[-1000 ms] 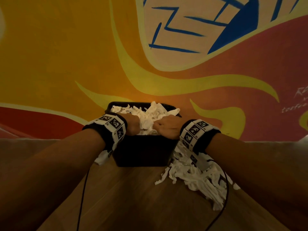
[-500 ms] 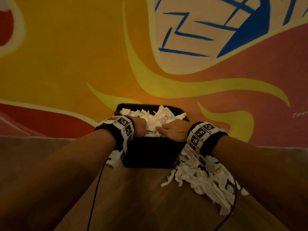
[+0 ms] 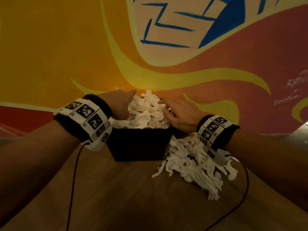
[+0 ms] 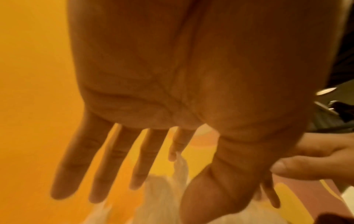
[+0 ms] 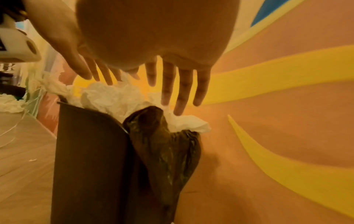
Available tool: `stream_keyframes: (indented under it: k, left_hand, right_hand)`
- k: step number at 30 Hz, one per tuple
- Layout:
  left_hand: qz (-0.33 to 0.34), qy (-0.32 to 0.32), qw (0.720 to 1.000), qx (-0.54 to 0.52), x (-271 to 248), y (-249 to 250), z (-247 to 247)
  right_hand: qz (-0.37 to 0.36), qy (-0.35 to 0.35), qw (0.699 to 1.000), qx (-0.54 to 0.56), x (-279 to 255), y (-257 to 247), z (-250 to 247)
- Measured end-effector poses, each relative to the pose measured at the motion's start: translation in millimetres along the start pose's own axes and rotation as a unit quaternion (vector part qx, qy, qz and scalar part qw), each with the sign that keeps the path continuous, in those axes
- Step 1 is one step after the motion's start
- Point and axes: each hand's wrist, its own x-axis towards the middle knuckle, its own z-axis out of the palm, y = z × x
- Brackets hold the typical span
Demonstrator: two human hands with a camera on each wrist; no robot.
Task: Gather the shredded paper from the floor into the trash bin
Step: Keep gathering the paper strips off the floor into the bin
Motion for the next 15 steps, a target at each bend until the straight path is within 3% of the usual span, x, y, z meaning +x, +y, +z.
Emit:
stream_keyframes:
  k: [2,4,6,7,12,15]
  left_hand:
    - [-0.019,0.071,0.995,0.07,-6,11,-10]
    - [-0.006,0.186,0.977,0.107,-8,24,-12]
    - [0.045,0.275,0.958,0.061,-7,42,-8]
    - [0.077,0.287,0.954,0.023,-5,52,-3]
    - [0.196,0.206,0.953,-0.107,9,107,37]
    - [0.217,0.115,0.96,-0.136,29,129,77]
  right_hand:
    - [0.036,0.056,0.996,0.06,-11,9,-3]
    - [0.065,0.074,0.992,0.072,-26,21,-3]
    - [0.085,0.054,0.993,0.057,-42,35,-2]
    - [0.094,0.035,0.994,0.048,-49,41,0]
    - [0.114,-0.108,0.985,0.074,-92,73,19]
    - [0.126,-0.213,0.966,0.071,-117,87,35]
